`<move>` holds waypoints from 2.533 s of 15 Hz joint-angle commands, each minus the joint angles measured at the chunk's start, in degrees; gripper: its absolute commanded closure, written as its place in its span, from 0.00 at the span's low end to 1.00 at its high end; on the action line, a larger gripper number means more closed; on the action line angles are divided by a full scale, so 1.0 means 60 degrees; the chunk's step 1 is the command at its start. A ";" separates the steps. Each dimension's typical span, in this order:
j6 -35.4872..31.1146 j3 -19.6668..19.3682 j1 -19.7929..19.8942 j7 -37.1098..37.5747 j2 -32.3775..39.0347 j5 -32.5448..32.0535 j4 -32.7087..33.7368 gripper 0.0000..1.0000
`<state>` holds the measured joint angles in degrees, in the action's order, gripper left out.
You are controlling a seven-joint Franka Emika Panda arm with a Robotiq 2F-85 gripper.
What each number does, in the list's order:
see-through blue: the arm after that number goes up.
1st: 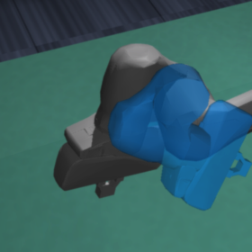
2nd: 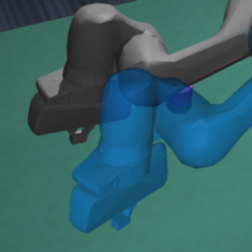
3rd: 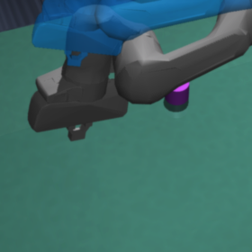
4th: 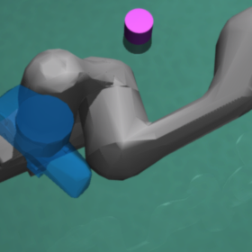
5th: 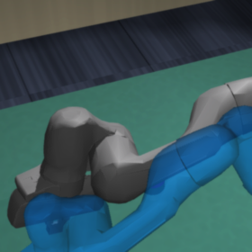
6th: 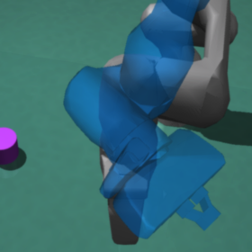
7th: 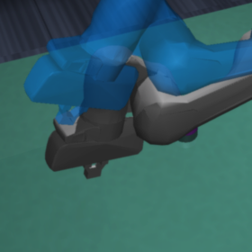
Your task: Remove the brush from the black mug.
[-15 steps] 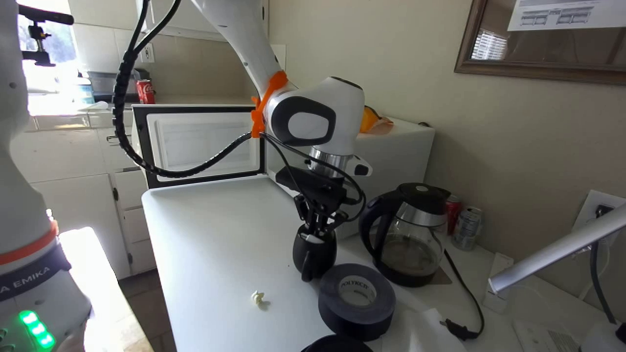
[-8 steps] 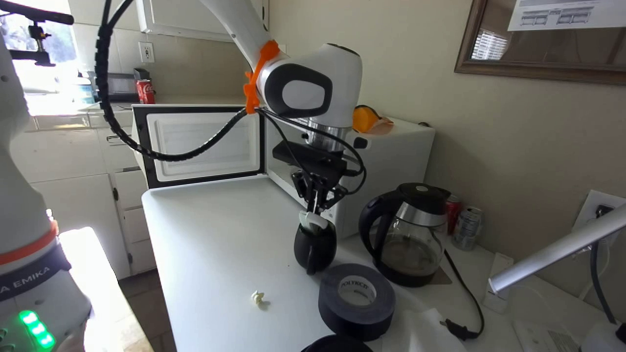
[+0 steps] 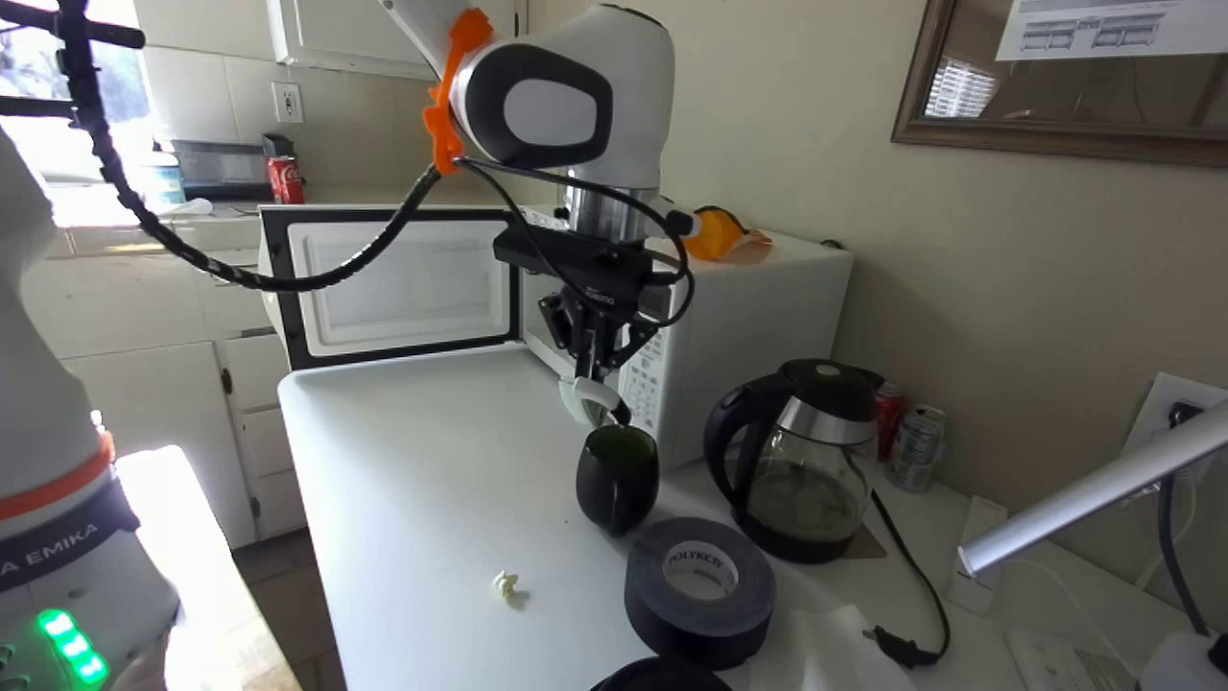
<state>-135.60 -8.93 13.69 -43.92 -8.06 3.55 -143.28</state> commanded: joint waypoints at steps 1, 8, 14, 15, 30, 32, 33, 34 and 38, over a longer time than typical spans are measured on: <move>0.0446 -0.0294 -0.0456 -0.0610 -0.1292 -0.0111 -0.0889 0.96; 0.0759 -0.0421 -0.1659 -0.2828 -0.1933 0.0240 -0.1959 0.96; -0.0460 -0.0553 -0.2276 -0.4951 -0.0620 0.0735 -0.2186 0.96; -0.0589 -0.0568 -0.2280 -0.5171 -0.0310 0.0894 -0.2102 0.96; -0.1152 0.0198 -0.1636 -0.4033 0.0874 0.0413 -0.1491 0.00; -0.1460 0.0164 -0.1532 -0.2876 0.0504 0.0099 -0.1679 0.00; -0.1511 0.0153 -0.1470 -0.2220 0.0283 -0.0159 -0.1757 0.00; -0.1419 0.0126 -0.1413 -0.1736 0.0073 -0.0171 -0.1793 0.00; -0.0963 0.0030 -0.0927 0.0741 -0.0927 -0.1353 -0.1936 0.00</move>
<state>-143.05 -8.64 5.85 -49.09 -7.60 0.46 -152.29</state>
